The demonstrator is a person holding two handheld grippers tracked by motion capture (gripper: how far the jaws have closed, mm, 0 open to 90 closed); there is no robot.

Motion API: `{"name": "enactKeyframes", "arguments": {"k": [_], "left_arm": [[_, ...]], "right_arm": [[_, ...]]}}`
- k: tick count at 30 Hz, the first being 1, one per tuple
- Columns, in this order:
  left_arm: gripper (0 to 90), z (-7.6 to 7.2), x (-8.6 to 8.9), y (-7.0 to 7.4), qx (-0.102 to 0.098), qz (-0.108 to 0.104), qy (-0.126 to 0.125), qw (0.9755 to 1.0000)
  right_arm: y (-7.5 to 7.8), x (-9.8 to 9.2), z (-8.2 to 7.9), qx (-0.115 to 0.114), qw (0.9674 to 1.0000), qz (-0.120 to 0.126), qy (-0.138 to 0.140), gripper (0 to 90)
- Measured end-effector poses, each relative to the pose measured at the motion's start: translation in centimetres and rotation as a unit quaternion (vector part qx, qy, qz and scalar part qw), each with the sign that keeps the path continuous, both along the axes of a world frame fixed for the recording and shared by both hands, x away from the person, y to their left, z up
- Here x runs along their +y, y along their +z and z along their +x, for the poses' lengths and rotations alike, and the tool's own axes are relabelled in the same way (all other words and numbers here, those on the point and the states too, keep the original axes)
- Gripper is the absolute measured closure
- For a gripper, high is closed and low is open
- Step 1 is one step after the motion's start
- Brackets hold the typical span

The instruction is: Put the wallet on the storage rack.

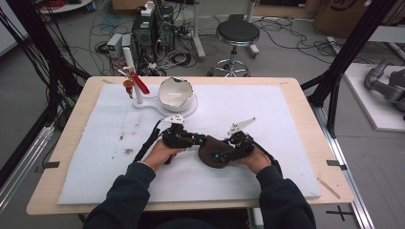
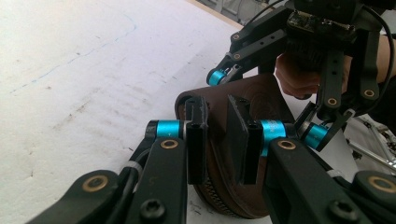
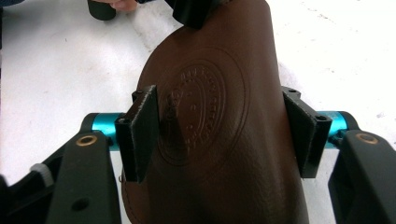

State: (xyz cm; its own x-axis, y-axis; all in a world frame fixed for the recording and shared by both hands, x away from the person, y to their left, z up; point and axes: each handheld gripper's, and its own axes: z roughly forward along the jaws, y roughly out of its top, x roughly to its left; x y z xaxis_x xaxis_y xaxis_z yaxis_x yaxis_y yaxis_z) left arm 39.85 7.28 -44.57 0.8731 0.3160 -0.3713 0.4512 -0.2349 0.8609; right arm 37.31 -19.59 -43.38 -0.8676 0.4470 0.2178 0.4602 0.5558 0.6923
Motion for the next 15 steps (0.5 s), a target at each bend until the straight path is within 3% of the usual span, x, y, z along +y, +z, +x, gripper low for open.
{"name": "enactKeyframes", "arguments": {"k": [4,5,6,8,9,11,12,13,14,15], "left_arm": [[70.7,-0.2,0.6,0.5,-0.004,-0.015,0.011,0.9998],[68.5,-0.5,1.5,1.1,-0.019,-0.017,0.029,0.9992],[64.3,-0.5,1.5,1.1,-0.019,-0.017,0.029,0.9992],[58.6,-0.6,3.7,1.8,-0.03,-0.015,0.07,0.997],[53.2,-0.7,4.5,2.1,-0.037,-0.013,0.087,0.9954],[51.2,-1.0,6.5,2.6,-0.048,-0.016,0.124,0.991],[50.5,-1.0,6.5,2.6,-0.048,-0.016,0.124,0.991],[50.4,-1.5,8.6,3.0,-0.06,-0.013,0.157,0.9857],[50.1,-1.8,9.7,3.1,-0.065,-0.011,0.171,0.9831],[49.4,-1.8,9.7,3.1,-0.065,-0.011,0.171,0.9831]], "right_arm": [[0.2,-0.1,-0.1,0.001,1.0,0.003,-0.005,39.3],[0.3,-0.2,-0.1,-0.001,1.0,0.005,-0.003,40.0],[0.3,-0.2,-0.1,-0.001,1.0,0.005,-0.003,40.0],[0.4,-0.4,-0.1,0.004,0.9998,0.016,-0.006,44.2],[0.5,-0.5,-0.1,0.006,0.9997,0.023,-0.008,47.1],[0.8,-0.9,-0.1,0.012,0.999,0.044,-0.005,53.2],[0.8,-0.9,-0.1,0.012,0.999,0.044,-0.005,53.2],[1.0,-1.1,-0.1,0.023,0.9977,0.064,-0.003,57.3],[1.0,-1.2,-0.1,0.028,0.997,0.072,-0.002,59.0],[1.0,-1.2,-0.1,0.028,0.997,0.072,-0.002,59.0]]}}
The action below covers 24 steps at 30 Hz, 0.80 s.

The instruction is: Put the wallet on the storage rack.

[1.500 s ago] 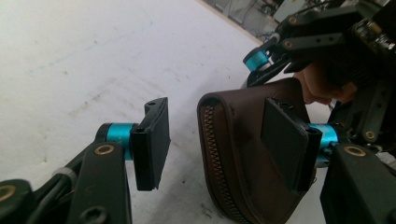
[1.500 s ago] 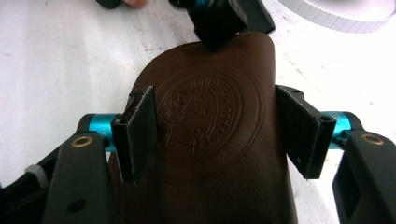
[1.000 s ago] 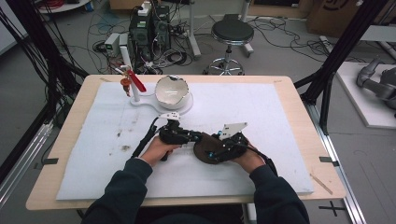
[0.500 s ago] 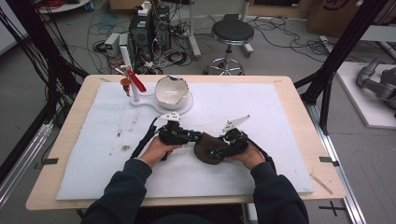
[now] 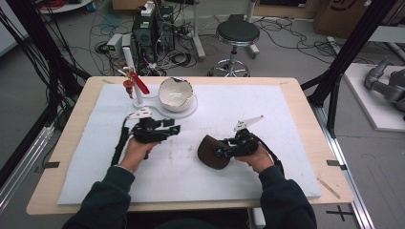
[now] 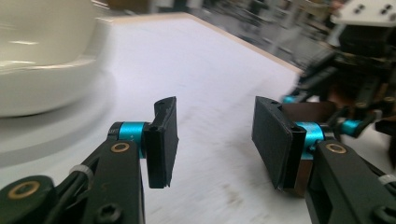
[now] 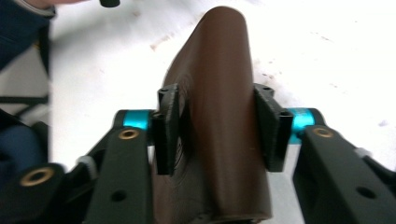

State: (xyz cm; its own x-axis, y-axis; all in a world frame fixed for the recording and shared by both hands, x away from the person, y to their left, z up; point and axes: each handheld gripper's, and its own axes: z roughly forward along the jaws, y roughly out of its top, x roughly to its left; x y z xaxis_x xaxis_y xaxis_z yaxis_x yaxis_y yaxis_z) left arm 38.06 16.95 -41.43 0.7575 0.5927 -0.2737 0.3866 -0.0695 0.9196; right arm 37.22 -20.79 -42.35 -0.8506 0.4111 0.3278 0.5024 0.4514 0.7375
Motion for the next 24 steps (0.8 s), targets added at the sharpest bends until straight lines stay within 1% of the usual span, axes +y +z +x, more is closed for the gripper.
{"name": "enactKeyframes", "arguments": {"k": [1,2,4,6,7,8,10,11,12,13,14,16,19,20,21,22,24], "left_arm": [[48.8,-0.3,1.0,0.2,-0.004,0.0,0.013,0.9999],[48.8,-0.7,2.0,0.3,-0.014,0.0,0.028,0.9995],[48.4,-1.5,4.0,0.6,-0.029,-0.001,0.056,0.998],[46.1,-2.2,5.7,0.7,-0.039,0.008,0.088,0.9954],[42.3,-2.6,6.5,0.7,-0.039,0.014,0.101,0.994],[42.3,-2.9,7.2,0.7,-0.042,0.025,0.117,0.9919],[38.2,-3.5,8.5,0.8,-0.052,0.045,0.147,0.9867],[36.7,-3.7,9.1,0.7,-0.056,0.052,0.162,0.9838],[34.7,-3.8,9.6,0.7,-0.059,0.056,0.172,0.9817],[33.0,-4.0,10.1,0.6,-0.058,0.053,0.18,0.9806],[33.0,-4.1,10.6,0.5,-0.055,0.049,0.185,0.98],[30.2,-4.2,11.4,0.3,-0.053,0.046,0.196,0.9781],[26.3,-4.2,12.0,-0.2,-0.046,0.036,0.206,0.9768],[24.3,-4.2,12.1,-0.3,-0.044,0.035,0.208,0.9765],[24.3,-4.2,12.2,-0.4,-0.044,0.035,0.209,0.9763],[24.3,-4.1,12.3,-0.5,-0.041,0.034,0.21,0.9762],[24.3,-4.1,12.3,-0.7,-0.039,0.035,0.21,0.9762]], "right_arm": [[0.1,-0.1,0.0,-0.001,0.9999,0.017,0.001,62.1],[0.1,-0.1,0.0,-0.001,0.9999,0.017,0.001,62.1],[0.5,-0.2,0.0,-0.013,0.9996,0.024,-0.01,63.9],[0.8,-0.4,0.1,-0.026,0.9991,0.027,-0.02,64.8],[0.9,-0.6,0.4,-0.036,0.9982,0.032,-0.035,65.1],[0.9,-0.6,0.4,-0.036,0.9982,0.032,-0.035,65.1],[1.1,-0.7,0.7,-0.047,0.9968,0.035,-0.055,65.4],[1.2,-0.7,0.8,-0.05,0.9962,0.034,-0.062,65.5],[1.4,-0.6,1.0,-0.055,0.9954,0.031,-0.072,65.6],[1.8,-0.3,1.4,-0.071,0.9939,0.023,-0.081,65.7],[1.8,-0.3,1.4,-0.071,0.9939,0.023,-0.081,65.7],[2.2,0.2,1.7,-0.077,0.9928,0.014,-0.091,65.7],[2.8,0.8,2.3,-0.089,0.9908,0.011,-0.102,65.8],[3.1,1.1,2.8,-0.095,0.99,0.011,-0.104,65.8],[3.1,1.1,2.8,-0.095,0.99,0.011,-0.104,65.8],[3.5,1.3,3.4,-0.094,0.9897,0.019,-0.107,65.8],[3.7,1.4,3.6,-0.095,0.9893,0.023,-0.108,65.8]]}}
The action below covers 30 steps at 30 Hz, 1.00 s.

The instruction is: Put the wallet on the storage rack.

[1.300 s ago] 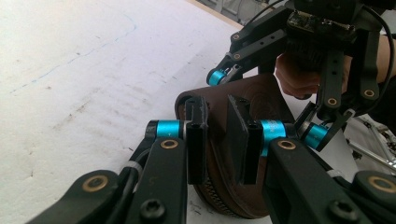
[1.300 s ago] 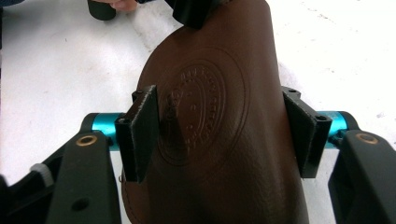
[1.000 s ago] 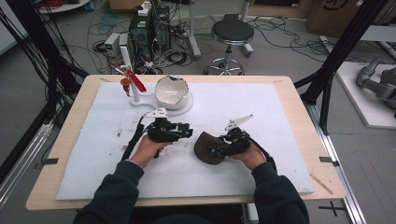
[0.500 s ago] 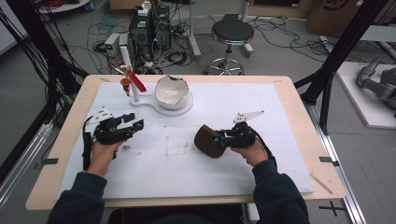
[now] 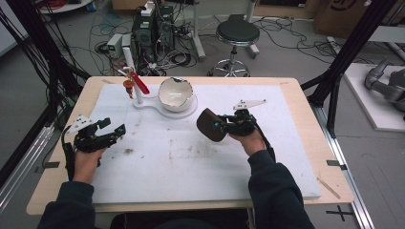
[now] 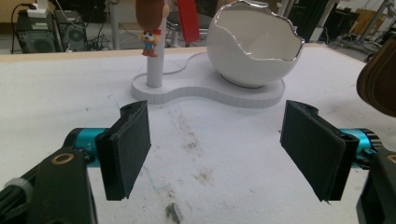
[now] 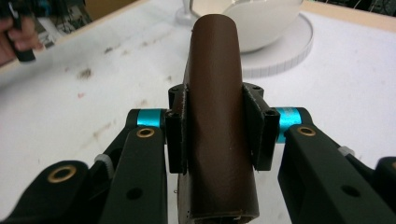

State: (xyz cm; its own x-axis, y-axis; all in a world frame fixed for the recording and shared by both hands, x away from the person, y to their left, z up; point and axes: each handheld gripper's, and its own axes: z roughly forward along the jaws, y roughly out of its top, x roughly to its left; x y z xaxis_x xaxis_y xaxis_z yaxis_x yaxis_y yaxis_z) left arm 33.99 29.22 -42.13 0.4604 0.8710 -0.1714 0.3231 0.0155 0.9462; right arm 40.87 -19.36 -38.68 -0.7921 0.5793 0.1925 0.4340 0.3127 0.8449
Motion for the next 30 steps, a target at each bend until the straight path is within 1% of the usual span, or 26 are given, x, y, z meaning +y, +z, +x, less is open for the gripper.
{"name": "enactKeyframes", "arguments": {"k": [1,2,3,4,6,7,9,11,12,14,15,16,17,18,20,21,22,23,24,25,26,27,28,29,30], "left_arm": [[24.3,0.0,0.0,0.0,0.002,0.001,0.0,1.0],[24.3,0.0,0.0,0.0,0.002,-0.001,-0.001,1.0],[24.3,0.0,0.0,0.0,0.0,-0.004,-0.002,1.0],[24.3,0.0,0.0,0.0,-0.001,-0.004,-0.005,1.0],[24.4,-0.1,-0.1,0.0,-0.001,-0.006,-0.009,0.9999],[24.4,-0.1,-0.1,0.0,0.0,-0.004,-0.011,0.9999],[24.4,-0.1,-0.1,0.0,0.0,-0.003,-0.012,0.9999],[24.4,-0.1,0.0,0.0,0.001,-0.008,-0.011,0.9999],[24.4,-0.1,0.0,0.0,0.001,-0.009,-0.011,0.9999],[25.5,-0.1,0.0,0.0,0.0,-0.008,-0.013,0.9999],[25.7,0.0,0.0,0.0,0.0,-0.008,-0.016,0.9998],[25.8,0.0,0.0,0.0,0.0,-0.008,-0.016,0.9998],[25.8,0.0,0.0,0.0,0.001,-0.007,-0.017,0.9998],[25.7,0.0,0.0,0.0,0.003,-0.008,-0.017,0.9998],[25.0,-0.1,0.0,0.0,0.007,-0.009,-0.016,0.9998],[24.0,-0.1,0.0,0.0,0.007,-0.01,-0.015,0.9998],[24.0,-0.2,0.0,0.0,0.005,-0.012,-0.013,0.9998],[23.9,-0.3,0.2,-0.2,0.005,-0.013,-0.011,0.9998],[23.9,-0.3,0.2,-0.2,0.005,-0.013,-0.011,0.9998],[23.9,-0.4,0.3,-0.3,0.008,-0.015,-0.01,0.9998],[23.9,-0.4,0.5,-0.3,0.011,-0.015,-0.009,0.9998],[23.9,-0.4,0.6,-0.4,0.012,-0.016,-0.008,0.9998],[23.9,-0.5,0.7,-0.4,0.01,-0.019,-0.006,0.9997],[23.9,-0.5,0.8,-0.4,0.009,-0.024,-0.004,0.9997],[23.9,-0.6,0.9,-0.4,0.008,-0.024,-0.003,0.9997]], "right_arm": [[0.5,0.3,0.6,-0.004,1.0,0.007,-0.001,65.8],[0.5,0.3,0.6,-0.004,1.0,0.007,-0.001,65.8],[0.8,0.5,0.9,-0.009,0.9999,0.013,-0.002,65.8],[1.1,0.7,1.2,-0.009,0.9998,0.019,0.0,65.8],[1.9,1.2,2.0,-0.021,0.9994,0.028,0.001,65.8],[2.2,1.5,2.4,-0.023,0.9991,0.035,0.004,65.8],[3.0,2.3,3.3,-0.034,0.9987,0.037,0.01,65.8],[3.8,3.3,4.1,-0.045,0.9981,0.039,0.018,65.8],[4.7,4.5,4.9,-0.051,0.9976,0.039,0.027,65.8],[5.5,5.7,5.7,-0.057,0.9971,0.032,0.037,65.9],[5.8,6.3,6.2,-0.058,0.9971,0.025,0.043,65.9],[6.2,6.8,6.5,-0.067,0.9965,0.022,0.045,65.9],[6.2,6.8,6.5,-0.067,0.9965,0.022,0.045,65.9],[6.4,7.2,6.8,-0.068,0.9962,0.022,0.049,65.9],[7.0,8.7,8.0,-0.083,0.9948,0.01,0.059,65.8],[7.2,9.1,8.5,-0.086,0.9943,0.005,0.064,65.9],[7.2,9.1,8.5,-0.086,0.9943,0.005,0.064,65.9],[7.3,9.8,9.2,-0.105,0.9922,0.005,0.067,65.8],[7.4,10.1,9.7,-0.11,0.9914,0.002,0.07,65.8],[7.4,10.1,9.7,-0.11,0.9914,0.002,0.07,65.8],[7.4,10.4,10.0,-0.102,0.9923,-0.004,0.071,65.8],[7.5,10.7,10.4,-0.107,0.9916,-0.009,0.073,65.8],[7.5,11.3,11.2,-0.112,0.9905,-0.015,0.078,65.8],[7.5,11.3,11.2,-0.112,0.9905,-0.015,0.078,65.8],[7.5,11.6,11.5,-0.117,0.9897,-0.022,0.08,65.8]]}}
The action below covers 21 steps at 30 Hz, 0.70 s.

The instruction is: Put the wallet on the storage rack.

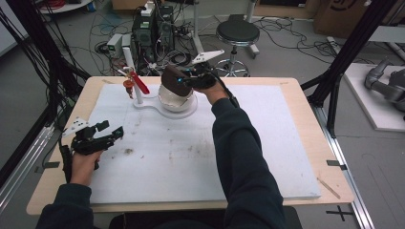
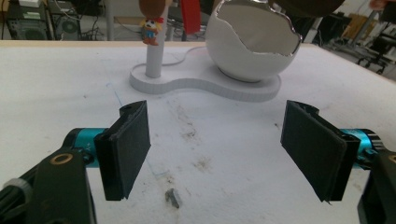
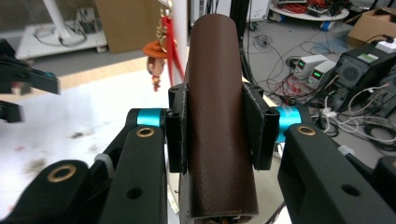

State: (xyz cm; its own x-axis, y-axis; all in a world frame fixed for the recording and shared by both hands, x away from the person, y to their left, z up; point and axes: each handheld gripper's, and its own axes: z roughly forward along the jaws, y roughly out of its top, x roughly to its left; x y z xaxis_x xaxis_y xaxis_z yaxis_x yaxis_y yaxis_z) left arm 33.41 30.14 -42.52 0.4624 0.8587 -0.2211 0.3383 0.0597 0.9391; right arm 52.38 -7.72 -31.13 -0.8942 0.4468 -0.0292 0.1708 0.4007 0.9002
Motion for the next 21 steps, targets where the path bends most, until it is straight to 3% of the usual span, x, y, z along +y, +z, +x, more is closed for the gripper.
{"name": "enactKeyframes", "arguments": {"k": [7,10,13,15,16,21], "left_arm": [[23.9,-0.4,0.3,-0.2,0.005,-0.003,-0.003,1.0],[23.9,-0.5,0.3,-0.3,0.005,-0.005,-0.004,1.0],[23.9,-0.4,0.2,-0.3,0.006,-0.004,-0.006,1.0],[23.9,-0.4,0.2,-0.3,0.007,-0.004,-0.006,0.9999],[23.9,-0.4,0.2,-0.3,0.007,-0.004,-0.007,0.9999],[23.9,-0.4,0.2,-0.3,0.006,-0.01,-0.006,0.9999]], "right_arm": [[-1.1,1.9,1.5,-0.033,0.9982,-0.048,0.01,65.8],[-2.3,2.5,2.0,-0.039,0.9963,-0.075,0.013,65.7],[-2.7,2.9,2.1,-0.038,0.9961,-0.078,0.016,65.7],[-3.1,3.3,2.1,-0.046,0.9945,-0.092,0.022,65.7],[-3.5,3.5,2.1,-0.05,0.9922,-0.111,0.024,65.7],[-4.1,3.5,2.2,-0.053,0.9902,-0.128,0.018,65.6]]}}
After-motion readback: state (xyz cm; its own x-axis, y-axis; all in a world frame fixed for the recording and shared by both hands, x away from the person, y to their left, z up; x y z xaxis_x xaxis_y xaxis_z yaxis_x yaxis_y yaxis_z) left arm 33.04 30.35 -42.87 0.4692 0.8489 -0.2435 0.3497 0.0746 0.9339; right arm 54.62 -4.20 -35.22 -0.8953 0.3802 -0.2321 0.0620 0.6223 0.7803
